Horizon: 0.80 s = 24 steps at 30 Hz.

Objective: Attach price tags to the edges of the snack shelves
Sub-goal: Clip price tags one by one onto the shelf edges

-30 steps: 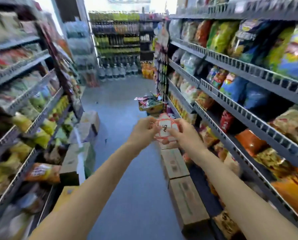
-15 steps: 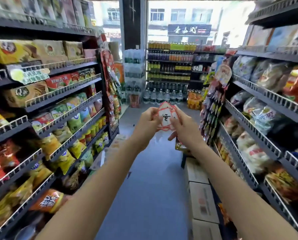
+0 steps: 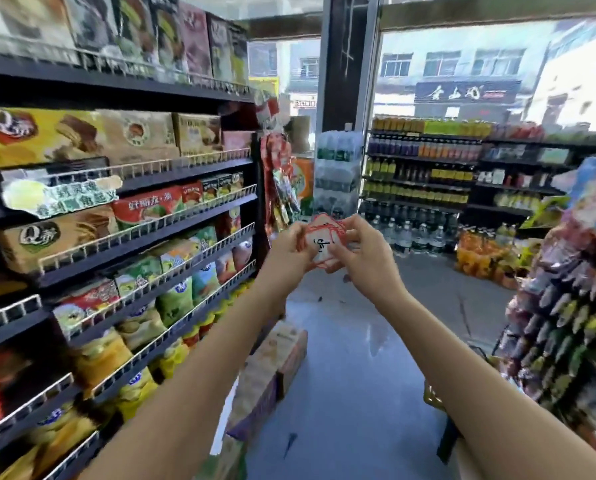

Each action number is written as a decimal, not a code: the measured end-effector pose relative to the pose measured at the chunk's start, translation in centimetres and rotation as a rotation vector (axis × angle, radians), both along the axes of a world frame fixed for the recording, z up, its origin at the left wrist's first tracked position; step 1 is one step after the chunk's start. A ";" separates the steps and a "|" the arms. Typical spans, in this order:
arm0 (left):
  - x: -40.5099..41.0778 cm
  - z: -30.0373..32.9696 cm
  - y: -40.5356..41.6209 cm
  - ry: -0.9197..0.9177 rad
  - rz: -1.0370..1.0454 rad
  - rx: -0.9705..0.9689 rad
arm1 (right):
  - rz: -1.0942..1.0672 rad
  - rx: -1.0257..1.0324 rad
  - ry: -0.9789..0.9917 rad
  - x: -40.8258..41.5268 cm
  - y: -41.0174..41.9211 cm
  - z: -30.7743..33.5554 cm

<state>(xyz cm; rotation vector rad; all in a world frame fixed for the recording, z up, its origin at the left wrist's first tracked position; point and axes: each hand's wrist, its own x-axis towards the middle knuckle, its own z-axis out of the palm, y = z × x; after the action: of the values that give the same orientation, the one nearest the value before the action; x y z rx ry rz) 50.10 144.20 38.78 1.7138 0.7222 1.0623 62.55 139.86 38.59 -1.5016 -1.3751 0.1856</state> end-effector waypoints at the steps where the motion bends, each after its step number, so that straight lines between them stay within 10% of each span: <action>1: 0.4 0.6 2.3 0.023 0.039 0.054 | 0.003 -0.002 -0.040 0.6 2.6 0.5; 8: 2.2 3.3 16.5 0.234 0.396 0.328 | 0.283 0.054 0.024 3.6 18.5 3.4; 24: 2.2 9.4 40.7 0.254 0.965 0.216 | 1.025 0.029 0.157 4.5 51.6 10.5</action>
<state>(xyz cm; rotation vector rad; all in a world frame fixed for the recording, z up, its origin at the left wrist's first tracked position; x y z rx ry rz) 52.34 184.95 48.21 1.7015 1.7527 1.6076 67.07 191.47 49.05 -0.6143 -1.8832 0.8875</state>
